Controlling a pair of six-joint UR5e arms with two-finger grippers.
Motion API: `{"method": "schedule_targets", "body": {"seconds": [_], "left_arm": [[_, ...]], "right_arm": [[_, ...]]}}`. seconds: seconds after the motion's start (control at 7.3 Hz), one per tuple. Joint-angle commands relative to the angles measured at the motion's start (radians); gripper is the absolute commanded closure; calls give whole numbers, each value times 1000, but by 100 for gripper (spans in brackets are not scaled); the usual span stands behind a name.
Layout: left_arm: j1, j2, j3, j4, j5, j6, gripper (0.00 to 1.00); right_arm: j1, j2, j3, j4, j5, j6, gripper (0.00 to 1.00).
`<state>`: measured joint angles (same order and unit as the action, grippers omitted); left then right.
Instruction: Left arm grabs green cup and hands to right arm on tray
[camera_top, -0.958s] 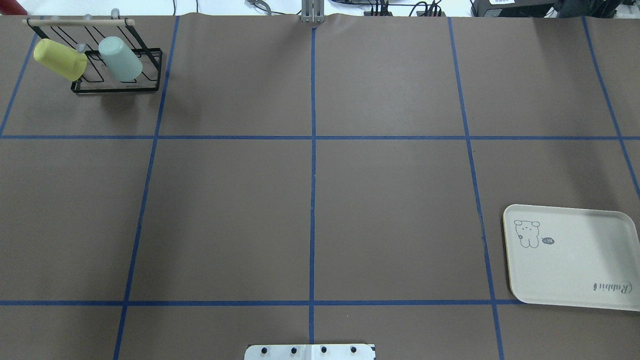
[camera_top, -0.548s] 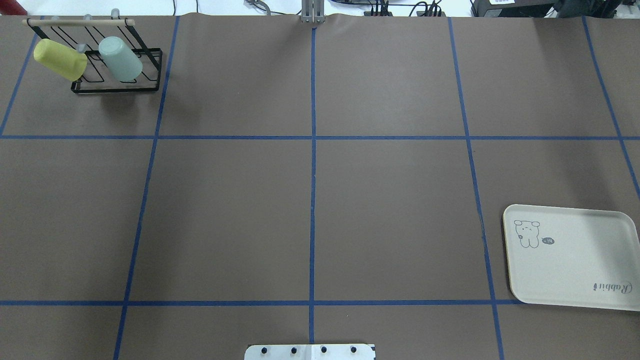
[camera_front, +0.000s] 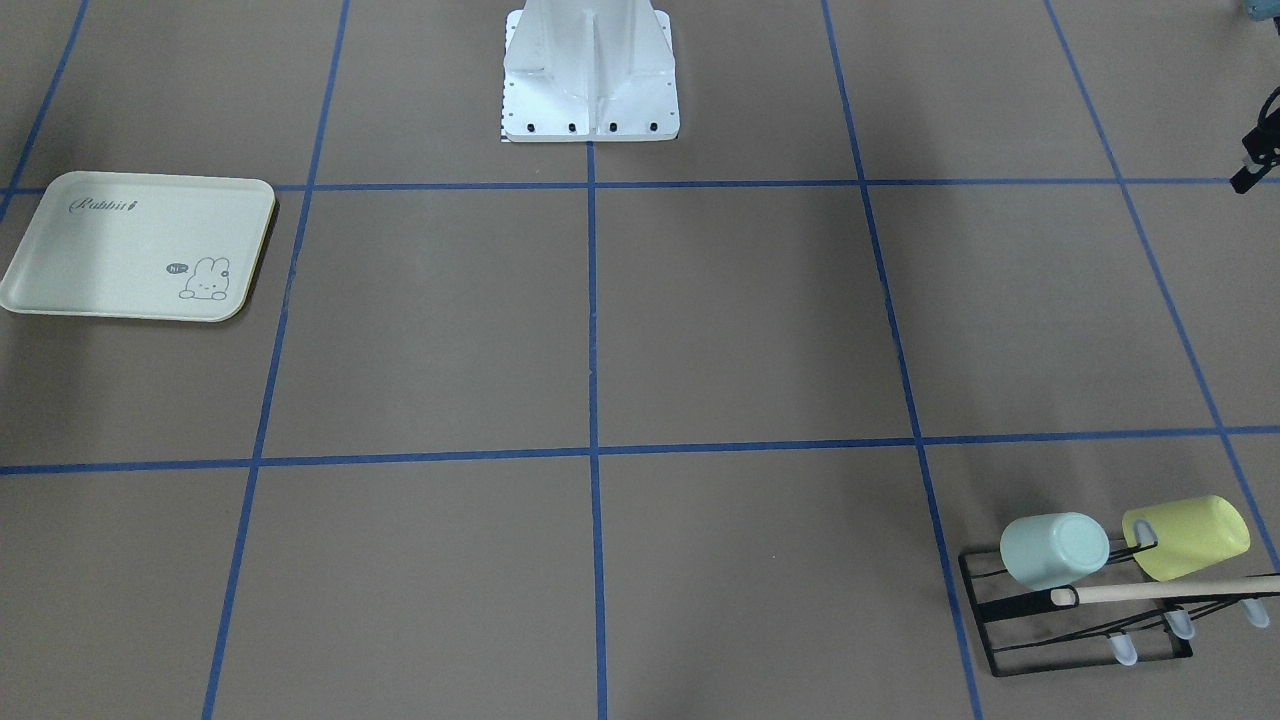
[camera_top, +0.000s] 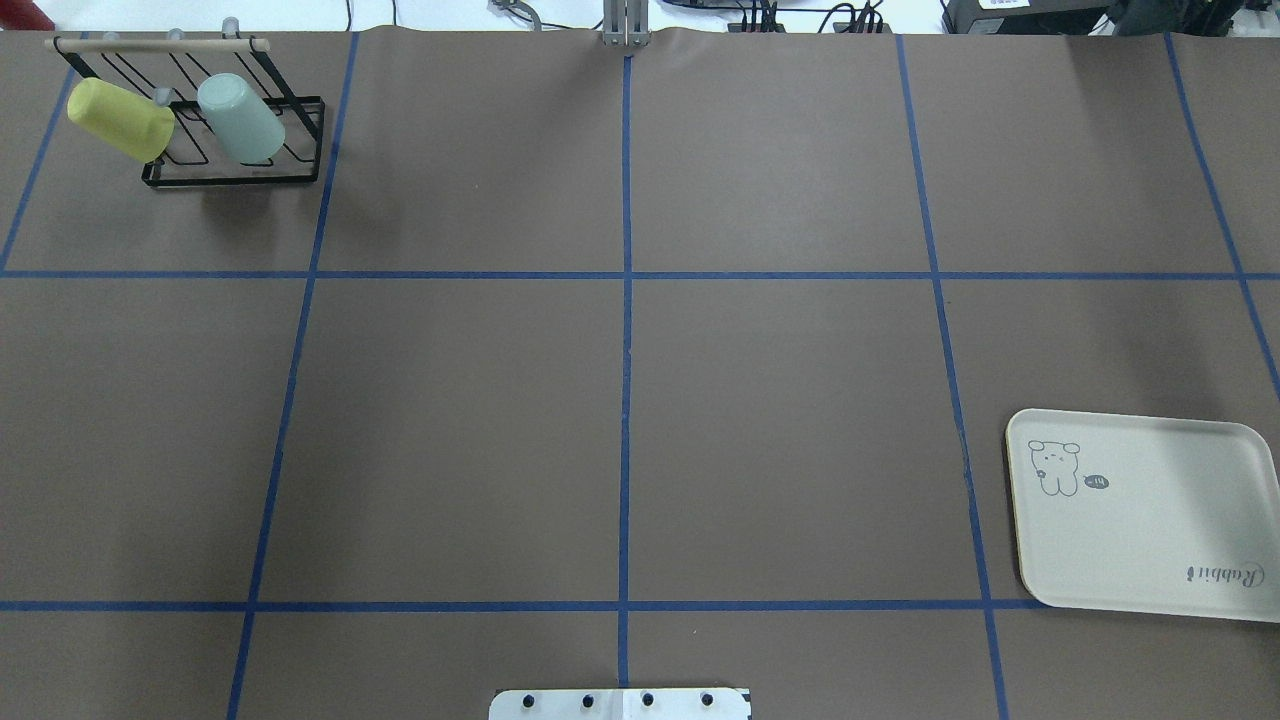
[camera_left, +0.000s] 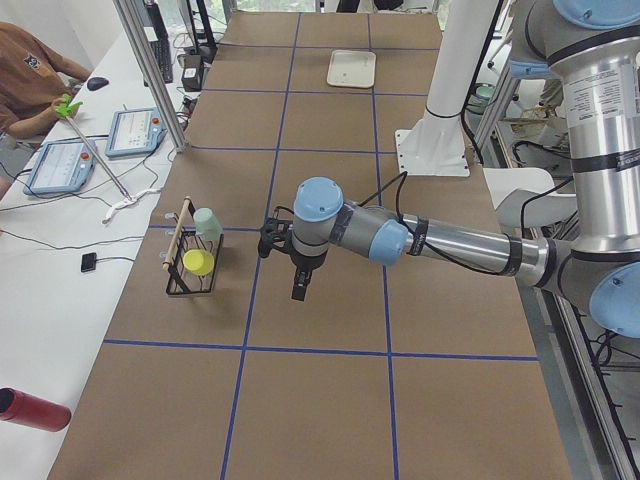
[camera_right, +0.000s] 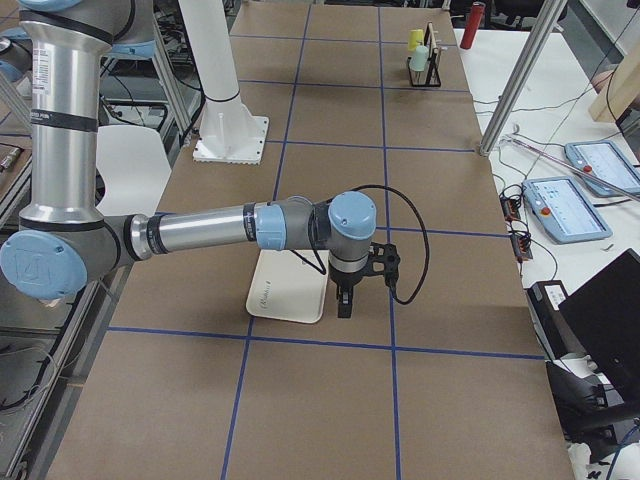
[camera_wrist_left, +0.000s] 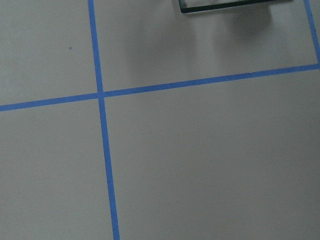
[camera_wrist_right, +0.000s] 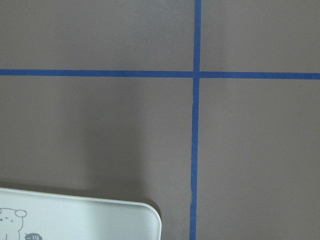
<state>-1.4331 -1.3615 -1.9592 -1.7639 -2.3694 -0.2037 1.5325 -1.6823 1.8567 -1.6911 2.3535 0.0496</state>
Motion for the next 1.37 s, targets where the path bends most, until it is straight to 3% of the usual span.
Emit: {"method": "schedule_targets", "body": {"seconds": [0.0, 0.41, 0.68, 0.96, 1.23], "left_arm": [[64, -118, 22, 47, 18, -149, 0], [141, -377, 54, 273, 47, -187, 0], [183, -593, 243, 330, 102, -187, 0], [226, -736, 386, 330, 113, -254, 0], [278, -830, 518, 302, 189, -319, 0]], "right_arm": [[-3, 3, 7, 5, 0, 4, 0], [-43, -48, -11, 261, 3, 13, 0], [-55, -50, -31, 272, 1, 10, 0], [-67, -50, -37, 284, 0, 12, 0], [-71, -48, -43, 284, 0, 15, 0]]}}
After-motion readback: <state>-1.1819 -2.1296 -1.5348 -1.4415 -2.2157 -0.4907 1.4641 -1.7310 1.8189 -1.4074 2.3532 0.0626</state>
